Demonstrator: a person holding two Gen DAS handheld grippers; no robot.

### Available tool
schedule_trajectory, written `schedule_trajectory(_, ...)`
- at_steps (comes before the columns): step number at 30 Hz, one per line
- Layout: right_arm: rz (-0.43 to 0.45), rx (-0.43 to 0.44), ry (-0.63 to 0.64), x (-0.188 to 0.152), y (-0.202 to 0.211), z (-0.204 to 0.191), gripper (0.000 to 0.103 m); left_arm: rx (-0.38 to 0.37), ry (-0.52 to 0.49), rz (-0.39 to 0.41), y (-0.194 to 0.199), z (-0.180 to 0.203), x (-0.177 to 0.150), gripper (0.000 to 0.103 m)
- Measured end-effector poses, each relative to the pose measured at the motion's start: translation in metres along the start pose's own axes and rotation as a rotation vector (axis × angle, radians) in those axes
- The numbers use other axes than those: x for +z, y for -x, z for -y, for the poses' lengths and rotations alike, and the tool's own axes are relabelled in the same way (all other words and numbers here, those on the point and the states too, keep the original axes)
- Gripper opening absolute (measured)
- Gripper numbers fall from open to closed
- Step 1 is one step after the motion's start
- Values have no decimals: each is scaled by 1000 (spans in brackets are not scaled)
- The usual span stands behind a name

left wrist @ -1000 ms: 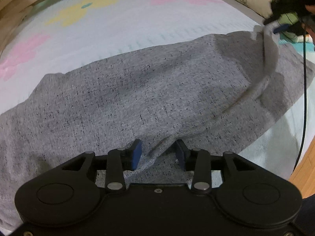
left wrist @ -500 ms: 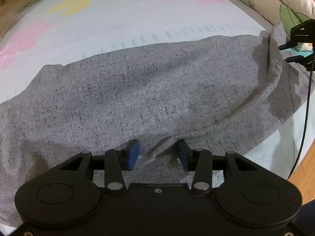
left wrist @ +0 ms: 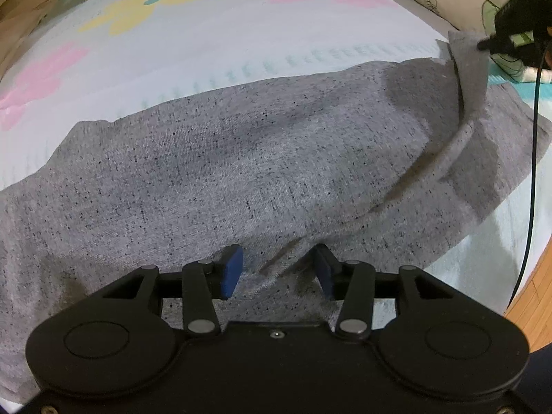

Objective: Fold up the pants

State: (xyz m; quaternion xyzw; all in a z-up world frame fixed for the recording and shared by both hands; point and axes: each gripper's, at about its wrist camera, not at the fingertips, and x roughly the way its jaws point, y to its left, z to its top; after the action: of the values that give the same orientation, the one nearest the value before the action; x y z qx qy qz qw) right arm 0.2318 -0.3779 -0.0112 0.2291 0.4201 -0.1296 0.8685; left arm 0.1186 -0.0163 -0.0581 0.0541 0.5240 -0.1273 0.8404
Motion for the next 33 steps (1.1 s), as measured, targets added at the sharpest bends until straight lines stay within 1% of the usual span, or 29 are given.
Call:
schedule_trajectory(3,28,-11,58,-2,17,-7,4,6,-45,25,3,3,-6,55)
schedule_trajectory(6,37,-36,72,-2,31,-5,4,21,-117,66,9,9,-15,54)
schedule_trajectory(9,15,-76,58,-3,43,6,4,45,-193,102,13,16,-22,54)
schedule_trajectory(14,-38,-121,-10,-9,51,36,4,55,-271,145,19,27,-28,54)
schedule_trajectory(18,-67,-133,-36,-15,57,54,4,126,-352,209,22,35,-33,54)
schedule_trajectory(20,-75,-146,-40,-15,59,55,4,143,-368,230,23,35,-35,55)
schedule_trajectory(25,-59,-134,-26,-13,62,47,4,155,-407,201,12,38,-39,55)
schedule_trajectory(28,-52,-132,-18,-12,61,44,4,180,-454,229,9,41,-44,53)
schedule_trajectory(29,-53,-133,-17,-13,60,44,4,170,-469,229,8,42,-42,40)
schedule_trajectory(31,-59,-135,-18,-13,59,45,4,136,-470,201,8,41,-37,7)
schedule_trajectory(33,-64,-137,-31,-13,61,47,4,110,-414,188,13,34,-30,6)
